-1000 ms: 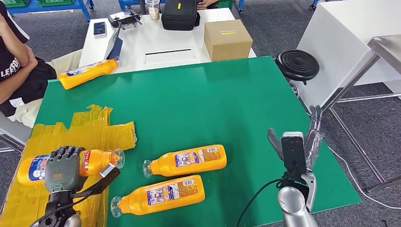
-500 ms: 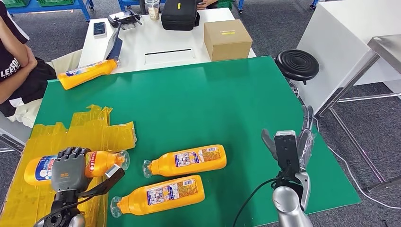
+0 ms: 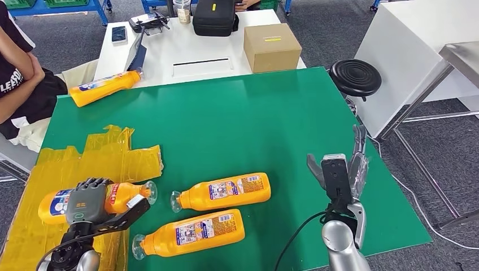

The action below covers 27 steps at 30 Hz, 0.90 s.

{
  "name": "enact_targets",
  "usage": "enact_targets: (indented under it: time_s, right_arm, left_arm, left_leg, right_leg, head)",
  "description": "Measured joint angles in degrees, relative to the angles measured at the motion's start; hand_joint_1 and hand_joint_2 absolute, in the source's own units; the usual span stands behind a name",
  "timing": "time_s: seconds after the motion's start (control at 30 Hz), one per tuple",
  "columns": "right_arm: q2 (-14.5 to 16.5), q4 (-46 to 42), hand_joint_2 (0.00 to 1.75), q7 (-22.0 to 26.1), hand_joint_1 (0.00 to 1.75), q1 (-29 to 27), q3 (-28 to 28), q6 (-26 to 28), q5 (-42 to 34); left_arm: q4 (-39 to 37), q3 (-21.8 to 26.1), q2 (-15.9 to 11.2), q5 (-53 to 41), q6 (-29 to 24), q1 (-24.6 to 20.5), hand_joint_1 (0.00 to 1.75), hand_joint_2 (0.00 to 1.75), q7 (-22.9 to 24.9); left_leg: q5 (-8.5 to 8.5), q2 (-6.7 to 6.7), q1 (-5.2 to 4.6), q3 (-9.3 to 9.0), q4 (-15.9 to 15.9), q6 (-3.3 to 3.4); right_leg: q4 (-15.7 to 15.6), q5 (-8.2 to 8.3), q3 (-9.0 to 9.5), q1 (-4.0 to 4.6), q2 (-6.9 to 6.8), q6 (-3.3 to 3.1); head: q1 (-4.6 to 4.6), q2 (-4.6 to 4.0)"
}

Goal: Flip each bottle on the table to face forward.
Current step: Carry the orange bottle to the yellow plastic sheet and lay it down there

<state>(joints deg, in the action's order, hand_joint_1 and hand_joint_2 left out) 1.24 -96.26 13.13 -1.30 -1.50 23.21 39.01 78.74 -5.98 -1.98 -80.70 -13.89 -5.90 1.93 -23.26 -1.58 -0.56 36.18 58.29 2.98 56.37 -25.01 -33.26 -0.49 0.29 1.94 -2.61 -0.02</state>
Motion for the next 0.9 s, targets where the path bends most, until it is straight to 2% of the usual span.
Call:
enact_targets:
  time_s: [0.03,0.1,0.13,0.37,0.67,0.9]
  right_arm:
    - [0.1,0.0,1.75,0.0,0.00,0.0,0.0,-0.1,0.0]
    - [0.3,0.0,1.75,0.0,0.00,0.0,0.0,-0.3,0.0]
    - [0.4,0.1,1.75,0.0,0.00,0.0,0.0,-0.4,0.0]
    - [0.8,0.8,1.75,0.0,0.00,0.8,0.0,-1.2,0.1]
    - [0.8,1.9,1.75,0.4,0.00,1.5,0.0,-1.2,-1.0]
    - [0.8,2.1,1.75,0.4,0.00,1.5,0.0,-1.3,-1.3]
  left_arm:
    - [0.1,-0.1,-0.1,-0.1,0.3,-0.2,0.84,1.75,0.1]
    - [0.1,-0.5,-0.5,-0.3,0.8,-0.8,0.07,1.75,0.4]
    - [0.0,-0.6,-0.6,-0.3,1.0,-1.1,0.00,1.75,0.5]
    - [-0.4,-1.4,-1.7,-0.8,2.7,-2.7,0.00,1.75,2.0]
    - [-1.9,-2.7,-3.4,-3.5,9.1,-3.3,0.00,1.75,4.4]
    - [-2.4,-3.4,-4.1,-3.9,10.2,-3.7,0.00,1.75,5.0]
  left_leg:
    - [0.00,0.00,0.00,0.00,0.0,0.00]
    - [0.00,0.00,0.00,0.00,0.0,0.00]
    - [0.00,0.01,0.00,0.00,0.0,0.00]
    - [0.01,0.01,0.00,0.00,0.0,0.00]
    - [0.01,0.01,0.00,0.00,0.0,0.00]
    - [0.01,0.01,0.00,0.00,0.0,0.00]
  right_leg:
    - [0.0,0.00,0.00,0.00,0.00,0.00]
    - [0.0,0.00,0.00,0.00,0.00,0.00]
    - [0.0,0.00,0.00,0.00,0.00,0.00]
    - [0.0,0.00,0.01,0.00,0.00,0.00]
    - [0.0,0.00,0.00,0.00,0.00,0.00]
    - [0.0,0.00,0.00,0.00,0.01,0.00]
  head:
    - [0.00,0.00]
    - [0.00,0.00]
    - [0.00,0.00]
    - [0.00,0.00]
    - [-0.01,0.00]
    - [-0.01,0.00]
